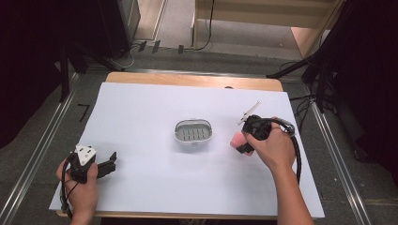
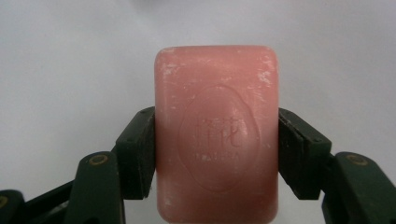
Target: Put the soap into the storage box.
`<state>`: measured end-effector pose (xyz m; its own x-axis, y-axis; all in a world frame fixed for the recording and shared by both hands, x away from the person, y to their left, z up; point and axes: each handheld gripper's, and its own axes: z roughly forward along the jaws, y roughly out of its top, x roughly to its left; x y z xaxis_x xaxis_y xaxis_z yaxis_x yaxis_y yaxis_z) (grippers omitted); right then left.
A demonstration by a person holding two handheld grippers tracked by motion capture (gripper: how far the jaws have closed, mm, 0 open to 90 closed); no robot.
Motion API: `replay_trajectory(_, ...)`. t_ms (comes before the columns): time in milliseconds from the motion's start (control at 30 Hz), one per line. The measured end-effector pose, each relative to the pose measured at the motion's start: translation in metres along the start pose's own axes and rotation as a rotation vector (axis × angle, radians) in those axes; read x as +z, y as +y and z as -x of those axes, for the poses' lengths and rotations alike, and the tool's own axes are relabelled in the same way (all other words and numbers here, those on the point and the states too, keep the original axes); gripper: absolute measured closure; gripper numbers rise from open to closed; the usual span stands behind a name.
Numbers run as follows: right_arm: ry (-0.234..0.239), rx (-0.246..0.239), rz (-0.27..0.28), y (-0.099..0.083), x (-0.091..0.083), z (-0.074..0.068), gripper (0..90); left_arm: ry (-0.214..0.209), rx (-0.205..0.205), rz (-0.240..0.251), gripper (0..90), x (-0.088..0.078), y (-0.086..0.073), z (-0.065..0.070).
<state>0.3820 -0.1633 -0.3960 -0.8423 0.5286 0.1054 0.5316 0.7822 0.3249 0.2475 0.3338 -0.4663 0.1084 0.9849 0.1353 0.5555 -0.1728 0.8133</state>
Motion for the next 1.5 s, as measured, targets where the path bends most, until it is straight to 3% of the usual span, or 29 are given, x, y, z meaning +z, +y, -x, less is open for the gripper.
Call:
replay_trajectory(800, 0.013, -0.077, -0.012, 0.035, -0.004, -0.001, 38.7, -0.001, 0.001, -0.001, 13.5, 0.000, 0.000, 0.000)
replay_trajectory(1133, 0.013, -0.125, -0.009, 0.057, -0.006, -0.006, 38.7, -0.003, -0.001, -0.001, 13.6, 0.000, 0.000, 0.000)
replay_trajectory(1500, 0.019, -0.209, 0.000, 0.083, -0.002, -0.012, 38.7, -0.001, -0.001, -0.002, 13.6, 0.000, 0.000, 0.000)
